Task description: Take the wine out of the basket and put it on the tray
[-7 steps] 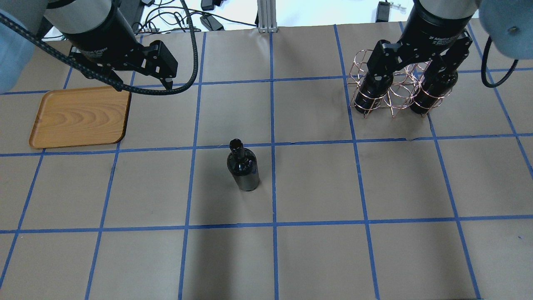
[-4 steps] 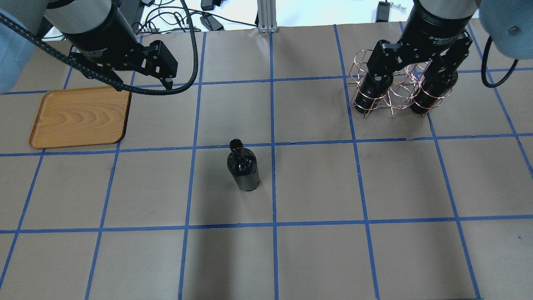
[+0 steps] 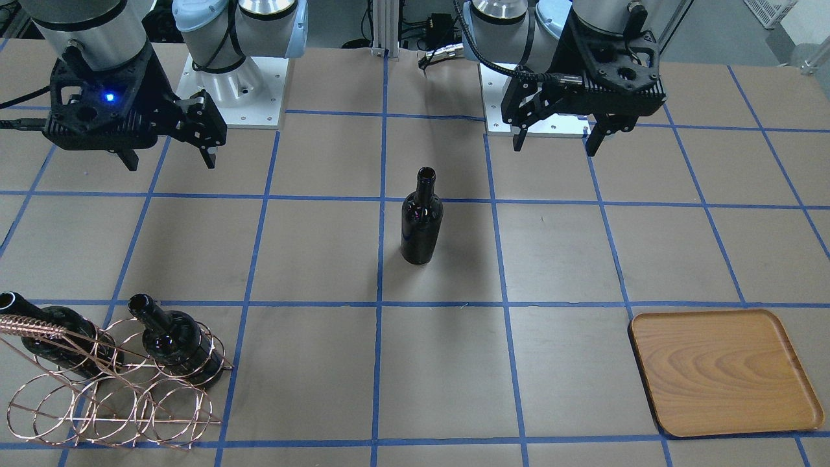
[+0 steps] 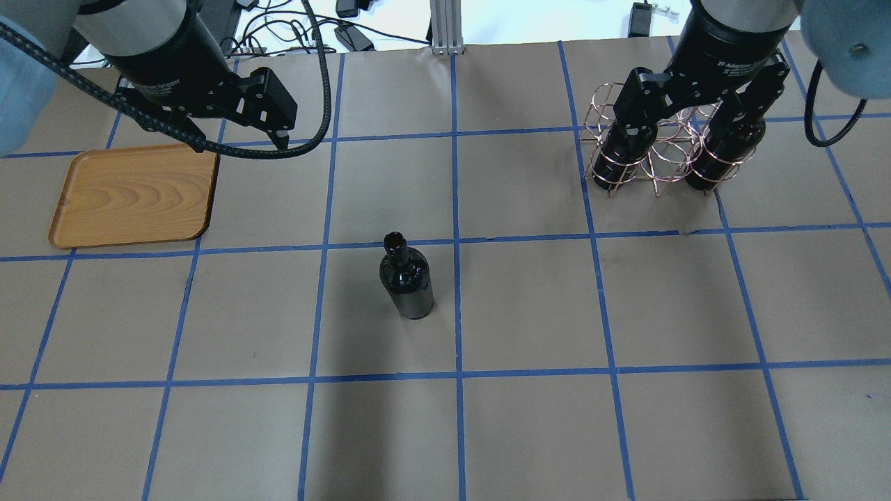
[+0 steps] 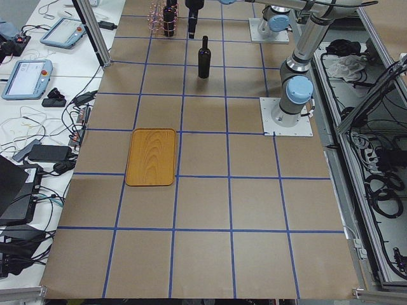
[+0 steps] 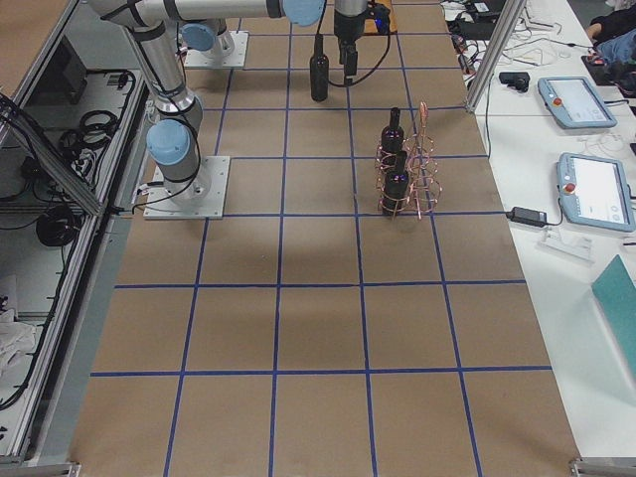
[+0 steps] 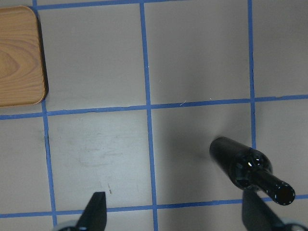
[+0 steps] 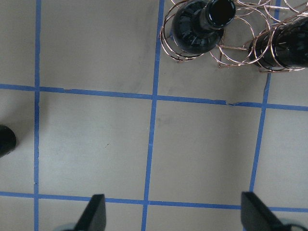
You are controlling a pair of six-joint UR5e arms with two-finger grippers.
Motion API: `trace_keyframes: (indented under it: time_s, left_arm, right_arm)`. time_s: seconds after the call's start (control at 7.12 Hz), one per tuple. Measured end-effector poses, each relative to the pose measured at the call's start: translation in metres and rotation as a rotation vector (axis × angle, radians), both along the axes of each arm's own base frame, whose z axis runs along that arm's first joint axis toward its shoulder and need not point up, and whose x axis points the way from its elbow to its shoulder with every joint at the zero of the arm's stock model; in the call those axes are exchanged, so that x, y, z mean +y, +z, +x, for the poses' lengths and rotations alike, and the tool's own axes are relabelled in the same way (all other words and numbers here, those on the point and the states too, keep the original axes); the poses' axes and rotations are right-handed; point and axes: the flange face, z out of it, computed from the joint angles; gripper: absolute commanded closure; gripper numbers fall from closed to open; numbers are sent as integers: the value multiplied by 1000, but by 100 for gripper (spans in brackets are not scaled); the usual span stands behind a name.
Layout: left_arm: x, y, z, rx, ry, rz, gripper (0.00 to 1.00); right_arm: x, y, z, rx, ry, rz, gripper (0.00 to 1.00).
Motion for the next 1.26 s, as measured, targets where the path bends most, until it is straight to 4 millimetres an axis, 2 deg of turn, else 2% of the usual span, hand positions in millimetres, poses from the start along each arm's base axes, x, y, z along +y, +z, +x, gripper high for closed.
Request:
trace_keyframes:
  time_s: [1.26]
  left_arm:
    - [1, 1, 0, 0, 0, -1, 0]
  right_arm:
    - [4, -1, 0, 3, 3, 21, 0]
